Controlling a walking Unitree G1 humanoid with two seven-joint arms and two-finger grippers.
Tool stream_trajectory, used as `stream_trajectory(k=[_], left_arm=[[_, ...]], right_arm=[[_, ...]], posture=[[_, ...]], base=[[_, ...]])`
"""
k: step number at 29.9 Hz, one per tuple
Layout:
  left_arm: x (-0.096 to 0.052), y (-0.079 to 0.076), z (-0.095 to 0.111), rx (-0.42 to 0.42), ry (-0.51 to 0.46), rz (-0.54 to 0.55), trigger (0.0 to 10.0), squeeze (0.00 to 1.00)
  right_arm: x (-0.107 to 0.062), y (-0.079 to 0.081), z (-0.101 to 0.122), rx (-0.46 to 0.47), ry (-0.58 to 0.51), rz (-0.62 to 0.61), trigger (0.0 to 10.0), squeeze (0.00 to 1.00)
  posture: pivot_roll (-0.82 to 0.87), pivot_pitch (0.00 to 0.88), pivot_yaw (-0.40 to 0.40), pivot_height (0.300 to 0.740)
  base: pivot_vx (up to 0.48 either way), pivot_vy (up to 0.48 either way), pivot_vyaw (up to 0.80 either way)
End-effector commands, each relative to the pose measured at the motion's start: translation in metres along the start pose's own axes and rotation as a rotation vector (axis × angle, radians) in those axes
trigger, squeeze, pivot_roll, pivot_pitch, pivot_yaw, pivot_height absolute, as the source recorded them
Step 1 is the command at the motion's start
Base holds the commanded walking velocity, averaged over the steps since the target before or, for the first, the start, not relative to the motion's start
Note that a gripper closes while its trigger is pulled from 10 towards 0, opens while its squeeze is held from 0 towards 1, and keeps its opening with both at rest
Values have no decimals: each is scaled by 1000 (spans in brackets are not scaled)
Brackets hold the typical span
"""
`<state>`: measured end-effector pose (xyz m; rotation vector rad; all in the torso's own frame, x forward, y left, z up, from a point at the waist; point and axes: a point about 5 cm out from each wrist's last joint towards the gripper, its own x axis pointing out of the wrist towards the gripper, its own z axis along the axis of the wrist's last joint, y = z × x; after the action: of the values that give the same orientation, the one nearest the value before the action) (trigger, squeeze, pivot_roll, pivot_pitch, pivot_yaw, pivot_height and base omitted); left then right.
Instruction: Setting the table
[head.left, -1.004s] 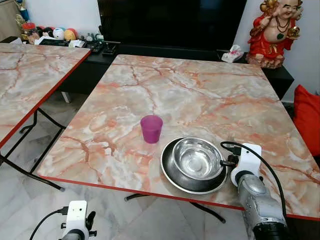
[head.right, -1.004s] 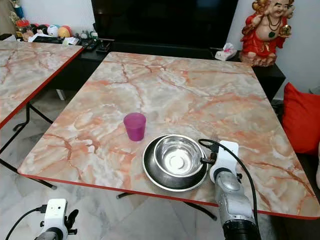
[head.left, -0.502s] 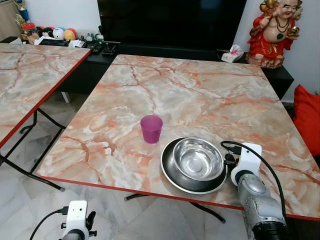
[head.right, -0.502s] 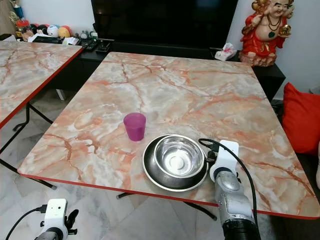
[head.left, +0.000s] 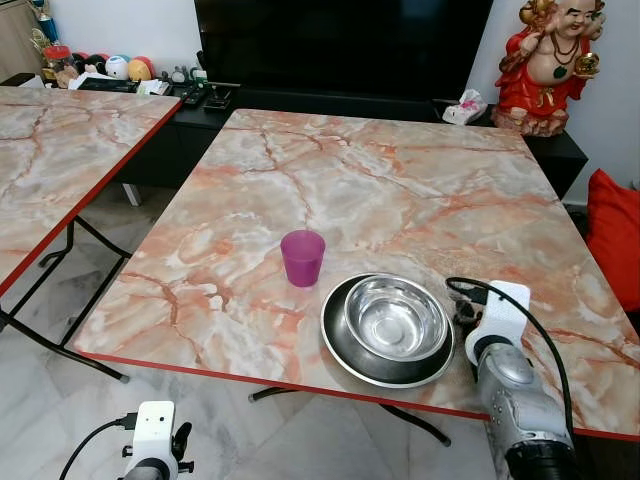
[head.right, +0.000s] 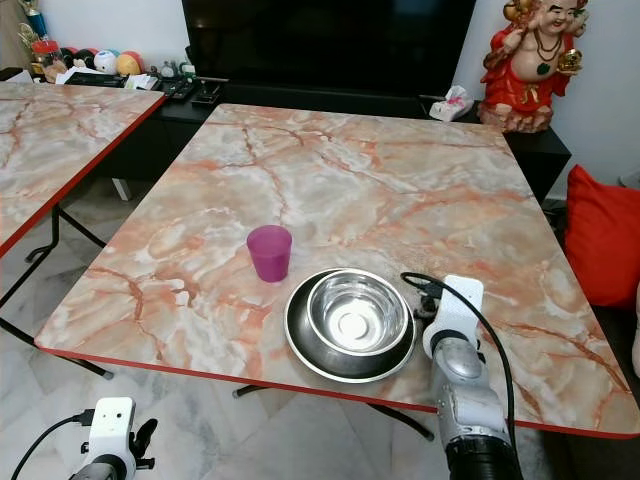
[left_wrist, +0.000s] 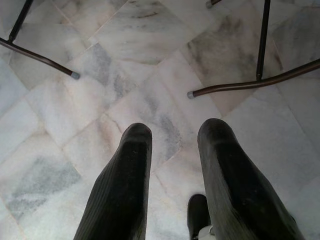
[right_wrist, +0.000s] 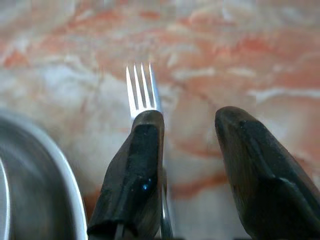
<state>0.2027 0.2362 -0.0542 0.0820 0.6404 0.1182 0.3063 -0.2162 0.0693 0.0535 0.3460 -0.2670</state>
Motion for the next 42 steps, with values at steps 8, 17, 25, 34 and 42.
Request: stream_trajectory(k=[8, 17, 25, 34, 42], left_arm=[[0, -1, -1, 5, 5, -8, 10000, 0], [-1, -1, -3, -6, 21, -2, 10000, 0], [-2, -3, -6, -12, 31, -5, 10000, 0], [-2, -6, -9, -13, 40, -10, 10000, 0], [-4, -8, -12, -13, 52, -18, 10000, 0]], right_arm=[[-5, 0, 39, 89, -283, 11, 10000, 0], [-22, 2, 68, 80, -544, 8, 10000, 0], [-27, 2, 85, 81, -659, 10, 10000, 0], [-30, 6, 86, 96, -680, 9, 10000, 0], [-34, 14, 82, 102, -688, 26, 10000, 0]], posture=[[111, 0, -25, 740], [123, 0, -29, 740], [125, 0, -36, 740], [121, 0, -41, 740], [109, 0, -42, 740]], base=[[0, 0, 0], [0, 61, 0], [0, 288, 0], [0, 464, 0], [0, 480, 0]])
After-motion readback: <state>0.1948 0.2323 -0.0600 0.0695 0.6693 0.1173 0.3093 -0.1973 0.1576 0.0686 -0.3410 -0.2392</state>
